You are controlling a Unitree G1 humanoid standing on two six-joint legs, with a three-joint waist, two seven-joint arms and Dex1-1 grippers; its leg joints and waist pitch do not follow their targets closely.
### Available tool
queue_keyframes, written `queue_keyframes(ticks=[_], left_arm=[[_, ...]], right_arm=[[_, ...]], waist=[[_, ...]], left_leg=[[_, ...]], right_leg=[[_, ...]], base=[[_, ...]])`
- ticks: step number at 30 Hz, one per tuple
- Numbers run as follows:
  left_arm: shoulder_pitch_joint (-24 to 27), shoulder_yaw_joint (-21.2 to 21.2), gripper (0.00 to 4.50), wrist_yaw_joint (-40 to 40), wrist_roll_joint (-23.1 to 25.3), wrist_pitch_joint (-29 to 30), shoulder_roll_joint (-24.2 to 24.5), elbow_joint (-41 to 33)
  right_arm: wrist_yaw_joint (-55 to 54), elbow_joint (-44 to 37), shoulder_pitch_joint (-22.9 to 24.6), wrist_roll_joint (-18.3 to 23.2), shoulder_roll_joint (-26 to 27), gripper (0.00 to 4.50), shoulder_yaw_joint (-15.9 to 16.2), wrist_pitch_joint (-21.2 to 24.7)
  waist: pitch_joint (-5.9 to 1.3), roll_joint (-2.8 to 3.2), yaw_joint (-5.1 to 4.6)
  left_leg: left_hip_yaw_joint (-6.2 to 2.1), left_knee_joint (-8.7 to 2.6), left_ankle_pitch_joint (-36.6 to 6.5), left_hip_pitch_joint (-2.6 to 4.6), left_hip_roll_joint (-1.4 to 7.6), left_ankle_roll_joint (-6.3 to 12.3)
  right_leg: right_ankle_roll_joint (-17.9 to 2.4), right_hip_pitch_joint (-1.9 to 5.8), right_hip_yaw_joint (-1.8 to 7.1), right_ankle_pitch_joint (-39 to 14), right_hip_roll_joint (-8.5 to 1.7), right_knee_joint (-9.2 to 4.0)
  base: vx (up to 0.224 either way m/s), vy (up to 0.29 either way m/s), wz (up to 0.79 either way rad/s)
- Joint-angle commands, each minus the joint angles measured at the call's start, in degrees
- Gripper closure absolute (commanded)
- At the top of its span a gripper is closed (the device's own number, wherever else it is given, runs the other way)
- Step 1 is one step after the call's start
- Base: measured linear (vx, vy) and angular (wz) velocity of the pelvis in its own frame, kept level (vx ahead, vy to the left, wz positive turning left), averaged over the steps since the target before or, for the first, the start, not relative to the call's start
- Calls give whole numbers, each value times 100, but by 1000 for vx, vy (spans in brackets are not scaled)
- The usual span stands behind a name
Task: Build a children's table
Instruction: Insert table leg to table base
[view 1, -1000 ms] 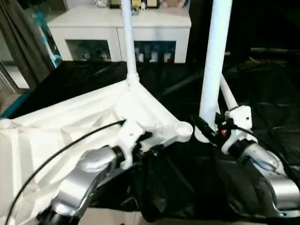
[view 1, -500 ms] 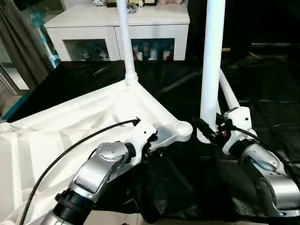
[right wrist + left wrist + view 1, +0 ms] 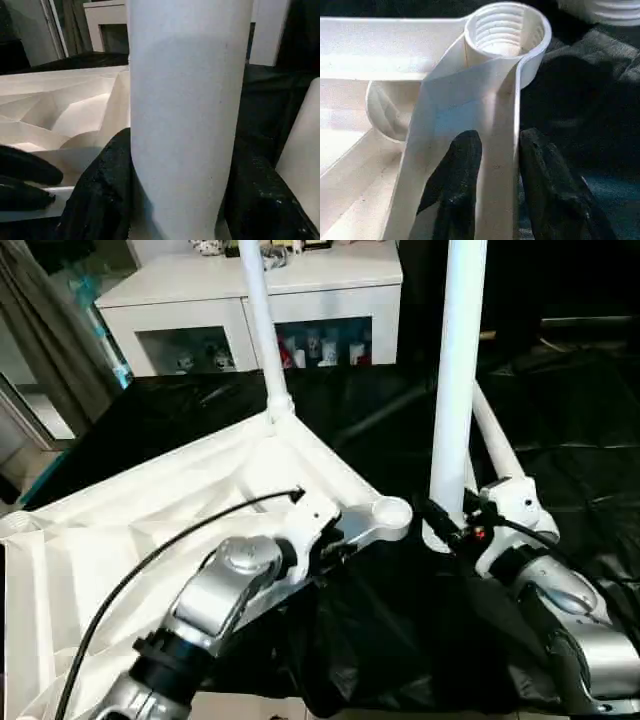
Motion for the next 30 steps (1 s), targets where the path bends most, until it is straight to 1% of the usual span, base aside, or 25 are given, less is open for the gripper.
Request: queue_keyframes(ticks=[1, 2, 3, 4, 5, 8, 10, 12, 13, 15, 16, 17, 18, 19, 20, 21, 22, 23, 24, 25, 26, 27, 28, 29, 30], left_arm=[[-70, -7, 350, 3, 70, 29, 45, 93], [-70, -7, 360, 3, 70, 29, 45, 93], [-80, -10, 371, -8, 76, 26, 55, 112], [-87, -15, 387, -18, 81, 25, 62, 129], [-98, -39, 387, -39, 99, 23, 78, 147], [-102, -93, 416, -79, 146, 24, 114, 189], [-102, -95, 441, -89, 168, 8, 109, 234], [-83, -83, 447, -115, 161, -9, 116, 228], [-66, -71, 447, -137, 145, -19, 127, 209], [-13, -57, 447, -233, 112, -121, 191, 143], [95, -6, 447, -439, 39, -365, 323, 23], [107, 1, 447, -463, 31, -393, 337, 11], [186, 48, 449, -626, -28, -534, 450, -71], [238, 77, 450, -738, -68, -602, 536, -129], [310, 113, 450, -894, -107, -700, 675, -201], [445, 166, 450, -1209, -177, -864, 956, -343], [514, 213, 450, -1380, -235, -939, 1099, -426], [528, 222, 450, -1414, -247, -953, 1126, -443], [570, 252, 450, -1488, -279, -957, 1204, -499], [605, 272, 450, -1558, -304, -972, 1274, -543], [638, 280, 450, -1615, -312, -1002, 1336, -582], [679, 281, 450, -1692, -313, -1068, 1413, -610], [679, 281, 450, -1692, -313, -1068, 1413, -610], [704, 276, 450, -1737, -309, -1115, 1457, -624], [720, 268, 450, -1745, -283, -1161, 1487, -624]], right_arm=[[-55, -237, 5, -17, 43, 257, 16, -85], [-55, -237, 5, -17, 43, 257, 16, -85], [-63, -238, 9, -20, 50, 257, 17, -88], [-67, -235, 9, -23, 53, 257, 18, -92], [-70, -232, 9, -24, 54, 257, 19, -95], [-66, -223, 3, -34, 57, 257, 23, -101], [-56, -218, -14, -33, 48, 257, 15, -95], [-43, -240, -27, -6, 31, 257, 5, -75], [-40, -251, -34, 11, 28, 257, 5, -64], [16, -240, -57, 88, 41, 257, 5, -43], [136, -196, -119, 251, 89, 257, 8, 8], [149, -191, -127, 269, 95, 257, 9, 15], [250, -155, -189, 428, 146, 258, 4, 84], [326, -132, -235, 554, 185, 258, -3, 143], [463, -93, -308, 723, 222, 258, 2, 220], [740, 8, -463, 1032, 278, 258, 12, 373], [918, 99, -565, 1134, 270, 258, 47, 441], [953, 117, -585, 1154, 268, 258, 54, 455], [1064, 168, -640, 1192, 258, 258, 93, 487], [1172, 228, -700, 1224, 247, 258, 129, 516], [1288, 298, -761, 1258, 231, 258, 159, 549], [1517, 420, -861, 1286, 177, 258, 237, 596], [1517, 420, -861, 1286, 177, 258, 237, 596], [1669, 499, -924, 1304, 135, 258, 287, 624], [1896, 614, -1006, 1313, 68, 258, 370, 665]], waist=[[-344, -81, 14], [-337, -90, 10], [-337, -77, 11], [-330, -82, 7], [-321, -79, 7], [-303, -77, -9], [-299, -70, -18], [-302, -88, -29], [-303, -81, -29], [-315, -106, -37], [-313, -138, -41], [-318, -124, -53], [-313, -113, -72], [-312, -182, -68], [-321, -131, -70], [-314, -254, -89], [-314, -162, -76], [-310, -149, -82], [-316, -214, -29], [-304, -273, -32], [-305, -359, -16], [-292, -410, 18], [-296, -339, 52], [-298, -374, 56], [-306, -512, 69]], left_leg=[[-194, -373, -191, 24, 399, 610], [-195, -382, -244, 26, 408, 618], [-195, -383, -267, 27, 409, 616], [-193, -389, -319, 27, 412, 616], [-193, -397, -378, 26, 416, 606], [-191, -425, -564, 34, 427, 534], [-194, -435, -600, 36, 425, 499], [-192, -434, -584, 33, 423, 488], [-194, -432, -565, 32, 422, 491], [-191, -421, -434, 19, 416, 556], [-193, -417, -411, 9, 411, 612], [-193, -417, -384, -1, 415, 628], [-190, -413, -376, 2, 413, 659], [-184, -420, -376, 11, 414, 693], [-200, -413, -336, -1, 409, 738], [-191, -422, -355, -7, 416, 795], [-190, -424, -308, 13, 428, 806], [-188, -418, -338, 22, 431, 805], [-180, -436, -313, 46, 457, 810], [-158, -438, -311, 54, 460, 802], [-145, -444, -290, 53, 462, 798], [-134, -447, -202, 51, 465, 800], [-138, -446, -186, 61, 462, 762], [-132, -441, -178, 67, 464, 755], [-131, -442, -119, 52, 465, 773]], right_leg=[[-1388, 252, 214, 778, -430, -388], [-1395, 247, 210, 737, -429, -394], [-1400, 248, 209, 708, -432, -394], [-1405, 247, 209, 642, -433, -402], [-1405, 244, 213, 550, -436, -410], [-1373, 238, 219, 257, -429, -435], [-1352, 236, 223, 204, -432, -439], [-1346, 239, 225, 232, -432, -440], [-1350, 240, 226, 264, -435, -434], [-1357, 249, 224, 401, -442, -418], [-1363, 253, 221, 411, -451, -429], [-1365, 260, 223, 445, -456, -412], [-1363, 248, 217, 436, -450, -416], [-1366, 242, 216, 413, -446, -433], [-1399, 251, 211, 402, -464, -402], [-1405, 243, 207, 355, -452, -422], [-1429, 217, 208, 278, -451, -396], [-1448, 200, 203, 228, -447, -397], [-1465, 182, 212, 109, -451, -381], [-1478, 164, 208, 82, -436, -401], [-1502, 166, 207, 71, -433, -398], [-1499, 151, 212, 105, -427, -386], [-1510, 143, 213, 124, -439, -362], [-1514, 132, 213, 169, -432, -361], [-1553, 168, 217, 299, -458, -322]], base=[[0, 0, 0], [0, 0, 0], [0, 0, 0], [0, 0, 0], [0, 0, 0], [0, 0, 0], [0, 0, 0], [0, 0, 0], [0, 0, 0], [0, 0, 0], [0, 0, 0], [0, 0, 0], [0, 0, 0], [0, 0, 0], [0, 0, 0], [0, 0, 0], [0, 0, 0], [0, 0, 0], [0, 0, 0], [0, 0, 0], [0, 0, 0], [0, 0, 0], [0, 0, 0], [0, 0, 0], [0, 0, 0]])
